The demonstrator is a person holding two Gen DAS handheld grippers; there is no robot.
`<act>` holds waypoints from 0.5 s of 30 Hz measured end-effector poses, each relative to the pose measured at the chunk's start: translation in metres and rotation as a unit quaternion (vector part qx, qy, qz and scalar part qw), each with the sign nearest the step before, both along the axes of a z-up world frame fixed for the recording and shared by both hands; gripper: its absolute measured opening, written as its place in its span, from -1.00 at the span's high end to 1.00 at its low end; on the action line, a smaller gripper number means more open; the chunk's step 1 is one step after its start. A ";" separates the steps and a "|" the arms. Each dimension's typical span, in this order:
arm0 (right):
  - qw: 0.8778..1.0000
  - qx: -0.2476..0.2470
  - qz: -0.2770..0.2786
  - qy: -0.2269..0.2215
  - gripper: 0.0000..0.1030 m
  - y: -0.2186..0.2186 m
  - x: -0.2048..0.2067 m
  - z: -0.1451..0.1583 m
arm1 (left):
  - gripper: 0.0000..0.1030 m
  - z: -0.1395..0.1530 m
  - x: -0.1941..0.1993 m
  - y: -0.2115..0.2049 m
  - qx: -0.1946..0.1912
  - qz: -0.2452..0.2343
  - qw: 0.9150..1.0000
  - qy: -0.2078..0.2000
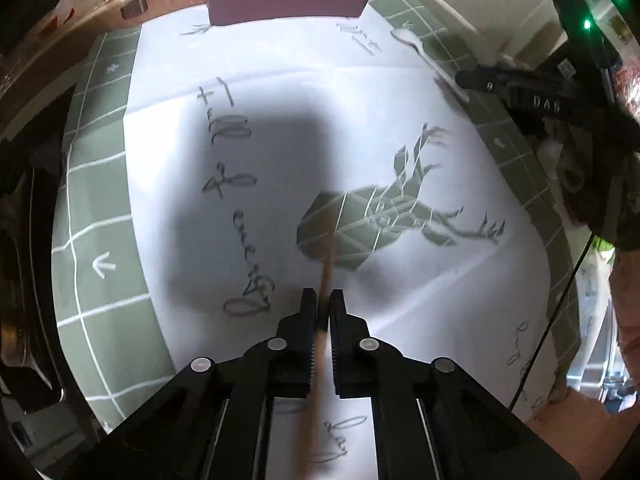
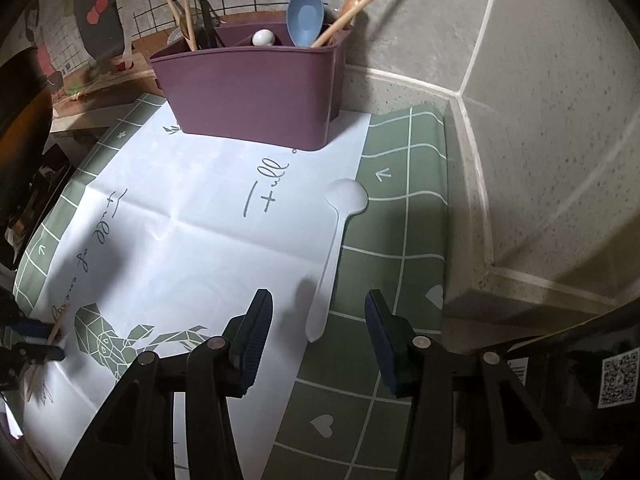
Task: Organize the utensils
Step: 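Grasp the white plastic spoon with the right tool while the left tool grasps a chopstick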
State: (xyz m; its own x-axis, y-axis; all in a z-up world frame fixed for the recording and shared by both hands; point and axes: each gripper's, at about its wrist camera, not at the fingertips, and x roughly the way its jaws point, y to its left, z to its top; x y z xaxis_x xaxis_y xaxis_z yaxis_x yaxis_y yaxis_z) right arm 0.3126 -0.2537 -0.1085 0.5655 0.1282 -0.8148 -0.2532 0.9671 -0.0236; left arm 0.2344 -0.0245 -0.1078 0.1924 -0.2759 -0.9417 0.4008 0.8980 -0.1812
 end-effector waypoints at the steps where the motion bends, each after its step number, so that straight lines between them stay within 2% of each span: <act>1: 1.000 0.005 0.000 0.002 0.12 -0.001 0.001 -0.001 | 0.90 0.006 0.003 -0.001 -0.006 0.002 1.000 -0.015; 3: 1.000 0.011 -0.002 0.003 0.12 -0.004 0.002 -0.001 | 0.90 0.022 0.011 -0.002 -0.029 0.016 0.998 -0.049; 6: 1.000 0.024 -0.002 0.007 0.19 -0.006 0.009 -0.001 | 0.90 0.051 0.029 -0.001 -0.070 0.047 0.991 -0.102; 10: 0.999 0.040 -0.003 0.014 0.23 -0.006 0.025 0.002 | 0.90 0.084 0.050 0.001 -0.085 0.091 0.973 -0.194; 15: 0.999 0.038 -0.020 0.019 0.23 0.000 0.064 0.005 | 0.90 0.111 0.068 0.008 -0.124 0.135 0.955 -0.232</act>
